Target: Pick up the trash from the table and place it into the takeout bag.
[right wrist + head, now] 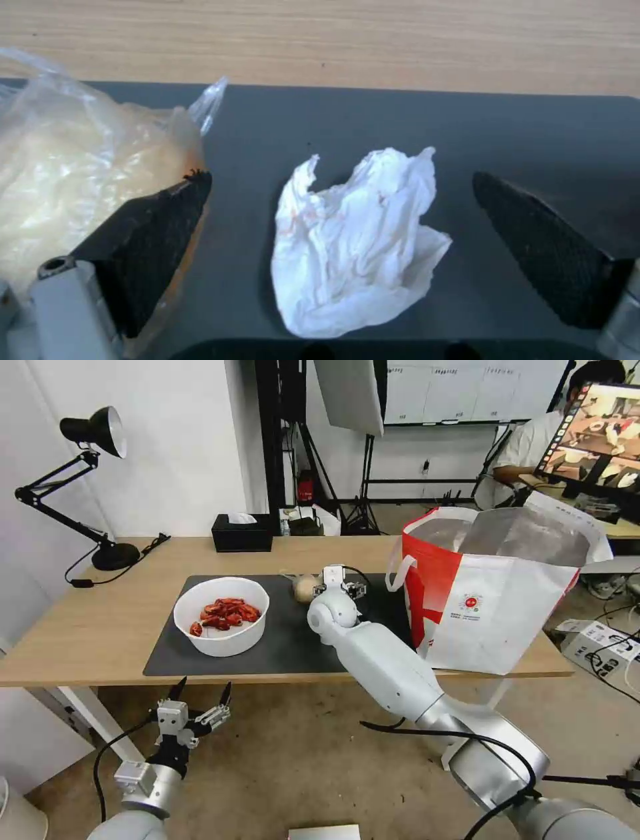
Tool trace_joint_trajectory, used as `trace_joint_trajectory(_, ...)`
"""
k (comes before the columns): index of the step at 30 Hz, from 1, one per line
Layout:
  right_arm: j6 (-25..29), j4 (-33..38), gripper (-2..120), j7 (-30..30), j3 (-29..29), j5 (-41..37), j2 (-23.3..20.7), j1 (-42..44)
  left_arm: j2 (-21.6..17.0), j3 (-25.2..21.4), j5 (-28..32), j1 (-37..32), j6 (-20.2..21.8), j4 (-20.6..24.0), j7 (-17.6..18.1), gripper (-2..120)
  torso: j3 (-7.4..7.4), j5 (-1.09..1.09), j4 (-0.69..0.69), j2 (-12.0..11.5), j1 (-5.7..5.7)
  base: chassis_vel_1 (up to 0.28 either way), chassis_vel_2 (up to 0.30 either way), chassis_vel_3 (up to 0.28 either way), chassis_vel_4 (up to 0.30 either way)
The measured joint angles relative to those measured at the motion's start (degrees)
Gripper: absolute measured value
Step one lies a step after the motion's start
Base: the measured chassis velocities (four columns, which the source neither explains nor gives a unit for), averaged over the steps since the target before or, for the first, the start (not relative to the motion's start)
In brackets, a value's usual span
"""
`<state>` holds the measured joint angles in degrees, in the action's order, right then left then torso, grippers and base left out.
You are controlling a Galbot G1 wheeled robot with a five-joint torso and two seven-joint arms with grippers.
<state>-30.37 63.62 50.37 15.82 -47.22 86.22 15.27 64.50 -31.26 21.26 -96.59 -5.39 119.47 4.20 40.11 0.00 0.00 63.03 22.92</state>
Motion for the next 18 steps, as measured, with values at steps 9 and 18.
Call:
trace_joint_trajectory(9, -0.3, -1.4, 100, 0.0, -0.4, 0.0, 0.4, -0.4, 0.1, -0.2, -0.1, -0.5, -0.1, 0.2, 0.0, 100, 0.00, 0.00, 0.00, 0.0, 0.00, 0.000, 0.000, 0.000, 0.000)
trace_joint_trajectory(18, -0.7, -2.5, 100, 0.0, -1.0, 0.2, 0.9, -0.3, 0.2, -0.2, -0.2, -1.0, -0.1, 0.4, 0.0, 100, 0.00, 0.00, 0.00, 0.0, 0.00, 0.000, 0.000, 0.000, 0.000)
